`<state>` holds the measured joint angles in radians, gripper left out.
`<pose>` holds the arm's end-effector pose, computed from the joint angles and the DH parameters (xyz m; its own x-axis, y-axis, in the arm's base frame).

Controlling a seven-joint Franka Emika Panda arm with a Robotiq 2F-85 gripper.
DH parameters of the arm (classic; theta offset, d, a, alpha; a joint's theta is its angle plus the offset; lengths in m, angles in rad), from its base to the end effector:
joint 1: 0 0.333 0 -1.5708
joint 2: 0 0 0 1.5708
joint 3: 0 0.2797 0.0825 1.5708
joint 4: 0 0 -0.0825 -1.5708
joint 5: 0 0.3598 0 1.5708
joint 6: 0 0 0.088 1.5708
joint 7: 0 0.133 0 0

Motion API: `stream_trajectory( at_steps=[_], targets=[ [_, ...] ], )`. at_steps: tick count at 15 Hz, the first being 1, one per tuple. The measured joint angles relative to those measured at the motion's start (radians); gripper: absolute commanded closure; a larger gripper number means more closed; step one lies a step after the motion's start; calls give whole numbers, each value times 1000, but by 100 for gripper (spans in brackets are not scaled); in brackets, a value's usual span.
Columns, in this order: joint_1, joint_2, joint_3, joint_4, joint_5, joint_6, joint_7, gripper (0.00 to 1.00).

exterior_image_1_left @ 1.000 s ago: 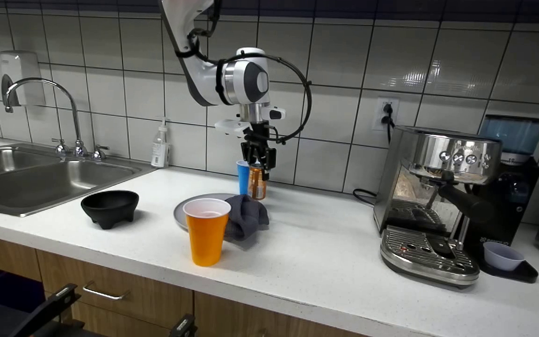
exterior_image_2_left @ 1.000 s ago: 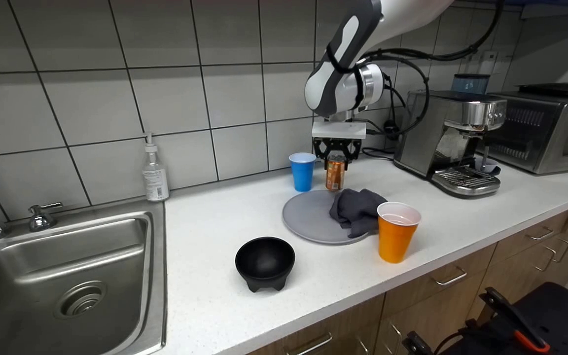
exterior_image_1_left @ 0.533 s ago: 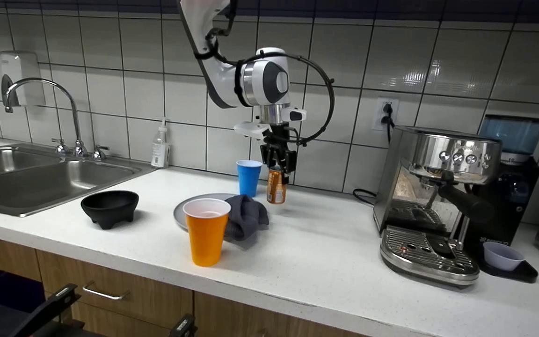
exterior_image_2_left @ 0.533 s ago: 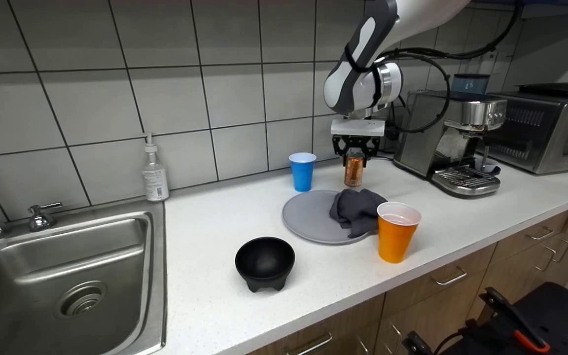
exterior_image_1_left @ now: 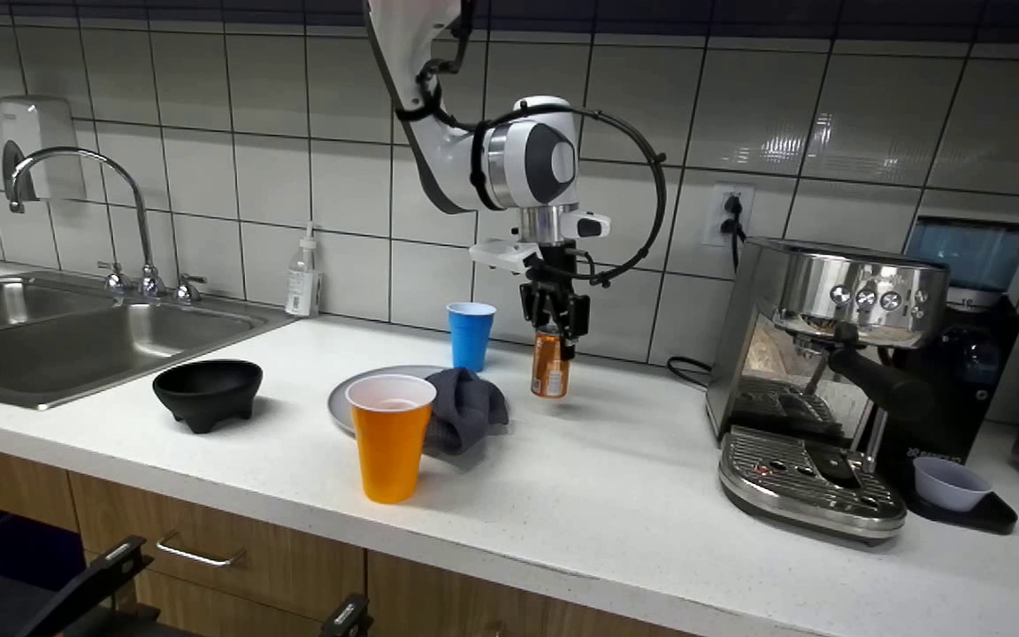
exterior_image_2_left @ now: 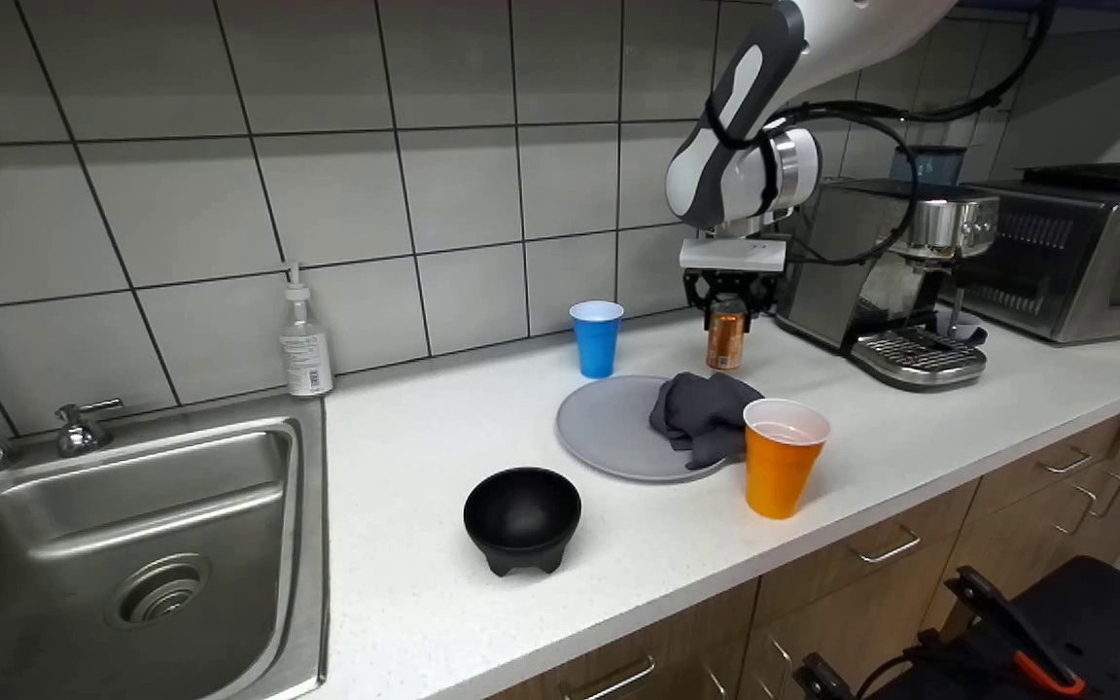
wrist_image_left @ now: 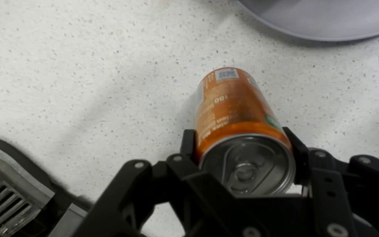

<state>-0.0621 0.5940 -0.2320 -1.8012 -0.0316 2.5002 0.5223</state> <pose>0.6079 -0.1774 0.1965 0.7278 -0.6637 0.1726 -0.6815 -0.7281 0.0739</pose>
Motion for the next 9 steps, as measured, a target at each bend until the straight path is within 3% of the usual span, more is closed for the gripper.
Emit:
stream_trajectory(
  at_steps=[7, 8, 9],
  targets=[
    [-1, 52, -1, 29, 10, 0, 0, 62],
    [-1, 58, -1, 34, 11, -1, 0, 12],
    [-1, 63, -1, 40, 13, -1, 0, 11]
  ],
)
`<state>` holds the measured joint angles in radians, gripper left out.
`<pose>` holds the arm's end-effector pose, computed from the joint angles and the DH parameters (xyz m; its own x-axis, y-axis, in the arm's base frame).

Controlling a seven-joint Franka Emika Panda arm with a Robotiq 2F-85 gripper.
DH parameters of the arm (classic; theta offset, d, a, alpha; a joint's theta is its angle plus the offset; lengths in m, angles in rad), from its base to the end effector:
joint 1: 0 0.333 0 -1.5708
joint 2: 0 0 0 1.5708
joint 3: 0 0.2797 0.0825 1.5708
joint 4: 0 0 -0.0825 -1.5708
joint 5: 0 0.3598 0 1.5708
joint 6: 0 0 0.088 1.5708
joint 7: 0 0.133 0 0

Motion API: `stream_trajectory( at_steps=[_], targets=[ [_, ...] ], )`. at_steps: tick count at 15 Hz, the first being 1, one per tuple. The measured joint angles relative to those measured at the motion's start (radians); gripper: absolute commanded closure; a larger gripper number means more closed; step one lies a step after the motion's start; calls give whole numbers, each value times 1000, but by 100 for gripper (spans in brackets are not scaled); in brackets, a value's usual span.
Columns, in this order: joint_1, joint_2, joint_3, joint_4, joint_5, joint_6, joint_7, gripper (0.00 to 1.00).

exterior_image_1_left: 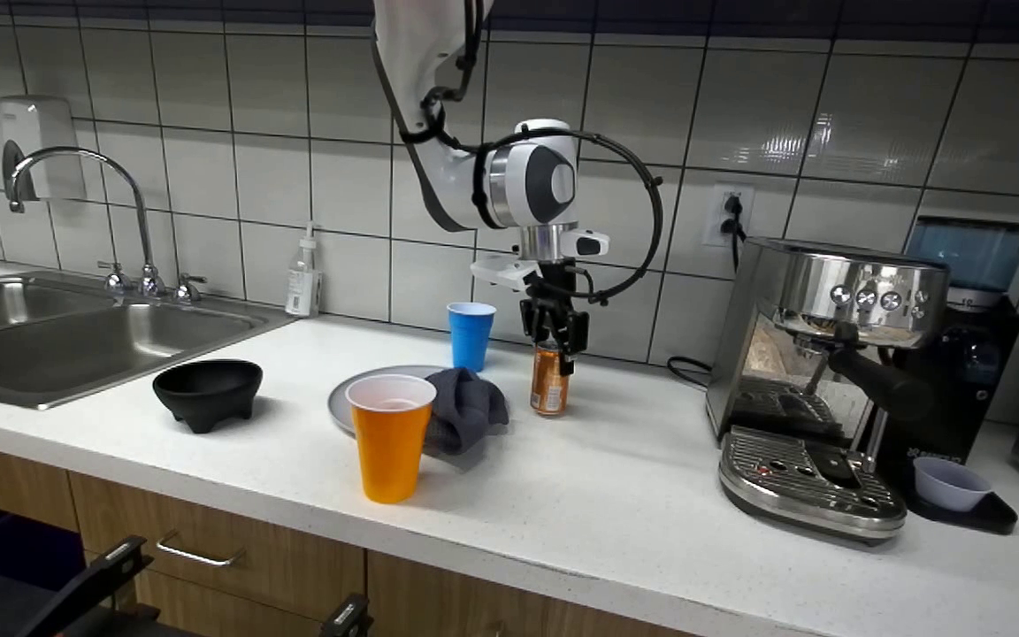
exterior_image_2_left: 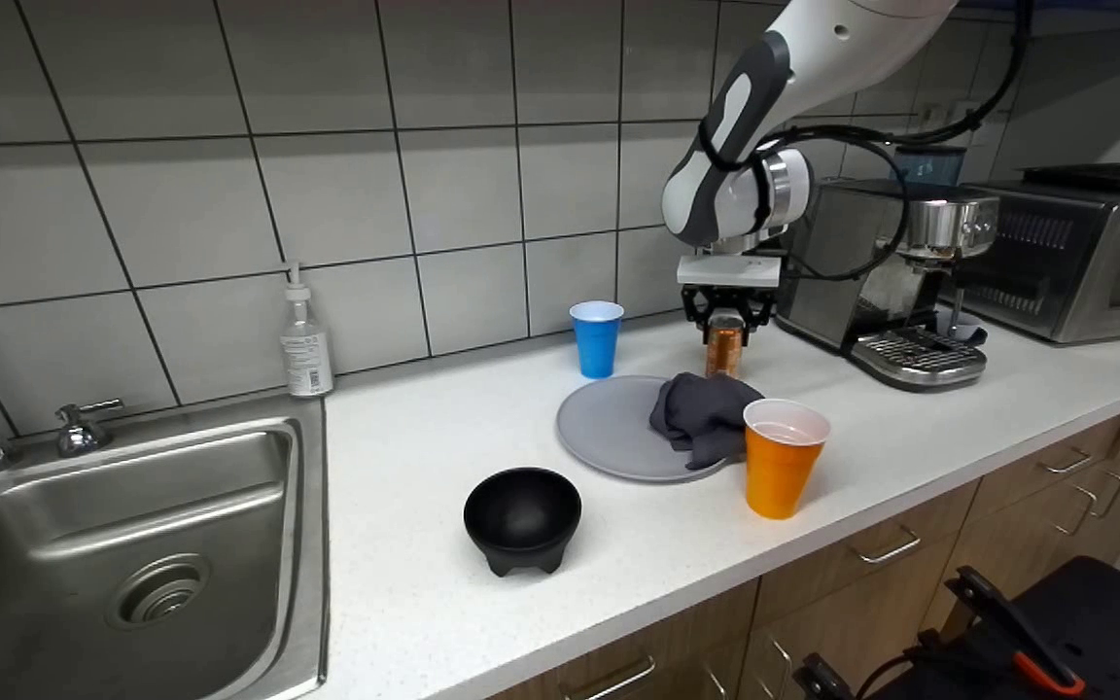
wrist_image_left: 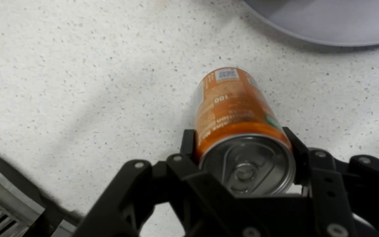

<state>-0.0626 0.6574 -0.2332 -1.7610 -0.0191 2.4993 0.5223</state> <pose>0.6116 -0.1788 0.1734 0.7279 -0.6678 0.1555 -0.6835 -0.7246 0.0881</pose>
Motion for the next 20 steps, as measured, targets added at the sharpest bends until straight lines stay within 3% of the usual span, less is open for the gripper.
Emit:
stream_trajectory(
  at_steps=[3, 12, 20],
  targets=[
    [0, 5, -1, 13, 1, 0, 0, 0],
    [2, -32, -1, 8, 1, 1, -1, 0],
    [33, -157, -1, -137, -2, 6, -19, 0]
  ],
)
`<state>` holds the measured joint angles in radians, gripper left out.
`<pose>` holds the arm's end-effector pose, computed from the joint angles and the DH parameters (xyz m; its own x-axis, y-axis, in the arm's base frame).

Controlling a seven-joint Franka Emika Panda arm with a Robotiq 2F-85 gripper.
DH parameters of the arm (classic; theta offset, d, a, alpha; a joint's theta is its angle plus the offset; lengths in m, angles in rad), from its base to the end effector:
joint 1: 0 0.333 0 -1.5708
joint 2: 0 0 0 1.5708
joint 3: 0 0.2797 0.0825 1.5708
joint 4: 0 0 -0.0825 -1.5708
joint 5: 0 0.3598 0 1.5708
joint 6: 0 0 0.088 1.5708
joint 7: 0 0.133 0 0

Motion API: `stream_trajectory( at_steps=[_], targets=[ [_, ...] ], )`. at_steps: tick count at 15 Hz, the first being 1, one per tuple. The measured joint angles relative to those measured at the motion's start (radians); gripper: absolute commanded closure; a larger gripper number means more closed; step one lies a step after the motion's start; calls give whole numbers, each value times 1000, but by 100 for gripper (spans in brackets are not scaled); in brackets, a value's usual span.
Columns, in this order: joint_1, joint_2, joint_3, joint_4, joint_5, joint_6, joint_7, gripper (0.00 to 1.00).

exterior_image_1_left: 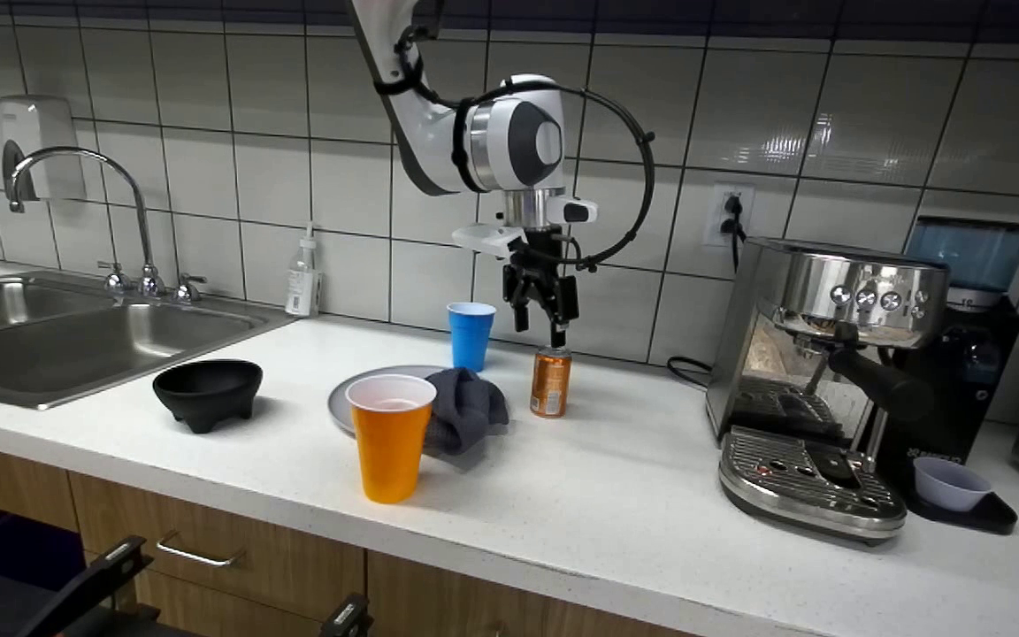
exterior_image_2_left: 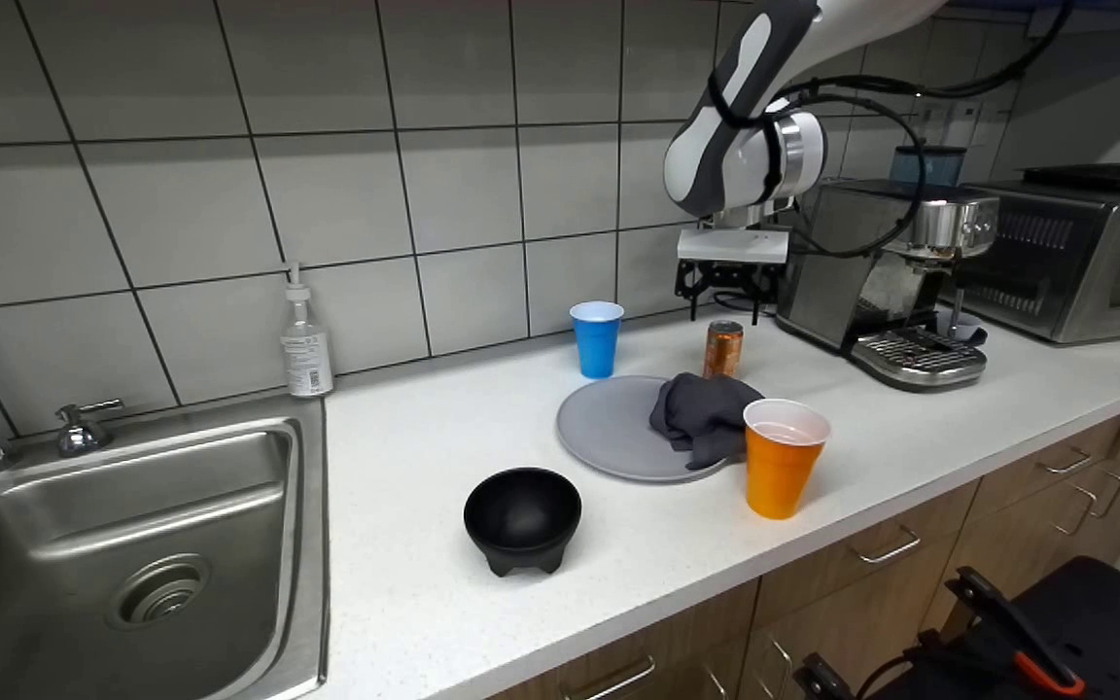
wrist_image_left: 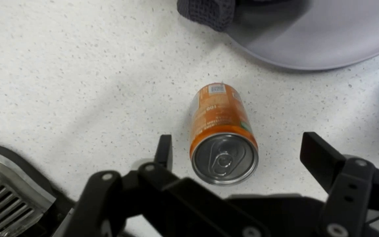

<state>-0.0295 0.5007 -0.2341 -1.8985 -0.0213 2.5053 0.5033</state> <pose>0.5936 -0.1564 0.2143 0.7475 -0.6445 0.1611 -0.6588 -0.7503 0.0549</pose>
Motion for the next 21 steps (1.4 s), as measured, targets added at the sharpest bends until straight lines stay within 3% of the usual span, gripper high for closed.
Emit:
stream_trajectory(
  at_steps=[11, 21],
  targets=[
    [69, -117, 11, -214, -26, 45, -8, 0],
    [84, -132, 17, -288, -59, 88, -54, 0]
  ],
)
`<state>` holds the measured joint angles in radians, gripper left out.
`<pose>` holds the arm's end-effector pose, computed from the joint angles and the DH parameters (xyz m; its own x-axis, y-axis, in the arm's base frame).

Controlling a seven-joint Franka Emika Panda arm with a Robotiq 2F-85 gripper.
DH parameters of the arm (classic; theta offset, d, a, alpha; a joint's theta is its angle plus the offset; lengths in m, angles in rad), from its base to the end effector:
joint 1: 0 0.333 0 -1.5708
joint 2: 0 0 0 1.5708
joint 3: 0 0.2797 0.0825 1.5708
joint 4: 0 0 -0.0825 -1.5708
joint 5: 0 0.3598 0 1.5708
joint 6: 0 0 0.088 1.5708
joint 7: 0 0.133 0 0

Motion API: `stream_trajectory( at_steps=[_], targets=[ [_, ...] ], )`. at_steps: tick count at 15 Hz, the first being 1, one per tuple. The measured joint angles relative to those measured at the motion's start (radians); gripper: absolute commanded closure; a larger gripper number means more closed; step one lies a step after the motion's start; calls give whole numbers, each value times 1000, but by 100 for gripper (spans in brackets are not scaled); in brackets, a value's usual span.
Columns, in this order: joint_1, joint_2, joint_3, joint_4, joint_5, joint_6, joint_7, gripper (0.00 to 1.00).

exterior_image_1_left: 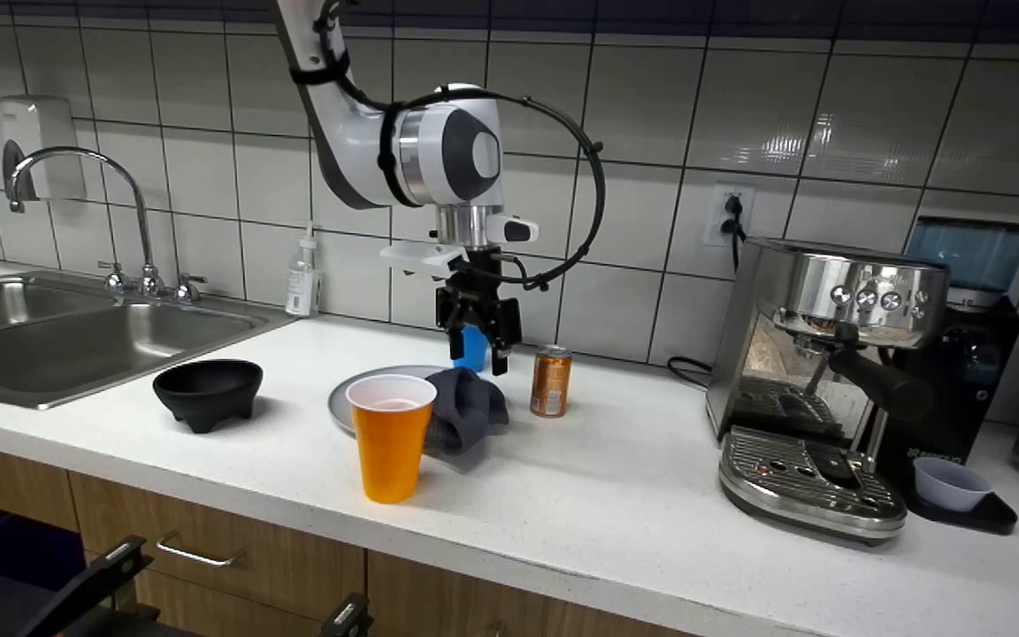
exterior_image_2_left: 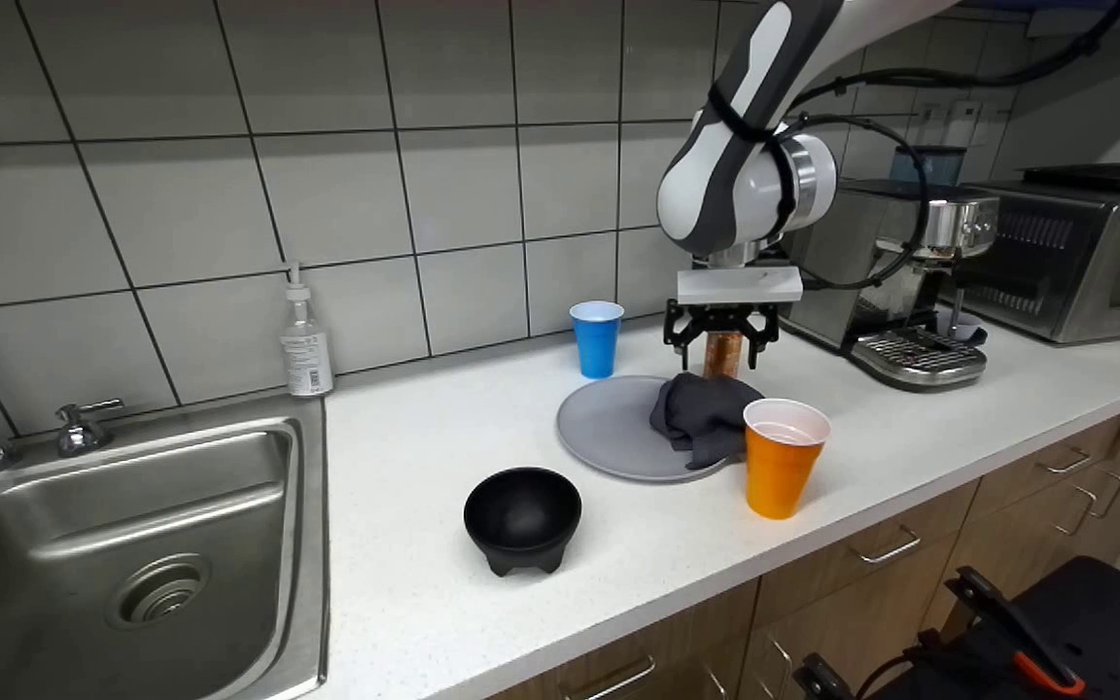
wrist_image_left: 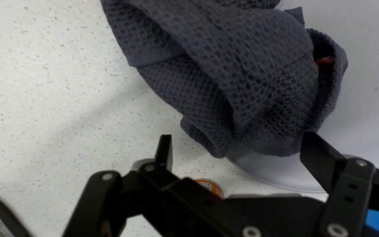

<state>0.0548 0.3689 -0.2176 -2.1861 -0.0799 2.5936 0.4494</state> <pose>0.5323 -0.0909 0.1853 0.8621 -0.4990 0.0887 -0.5059 -0.8576 0.0928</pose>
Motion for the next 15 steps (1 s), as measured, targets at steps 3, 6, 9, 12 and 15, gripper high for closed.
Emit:
stream_trajectory(
  at_steps=[3, 6, 9, 12, 15],
  targets=[
    [0, 0, 0, -16, -10, 1, -16, 0],
    [0, 0, 0, -32, -18, 2, -36, 0],
    [0, 0, 0, -43, -29, 2, -45, 0],
    [0, 0, 0, -52, -39, 2, -46, 0],
    [0, 2, 0, -58, -39, 2, -51, 0]
  ],
)
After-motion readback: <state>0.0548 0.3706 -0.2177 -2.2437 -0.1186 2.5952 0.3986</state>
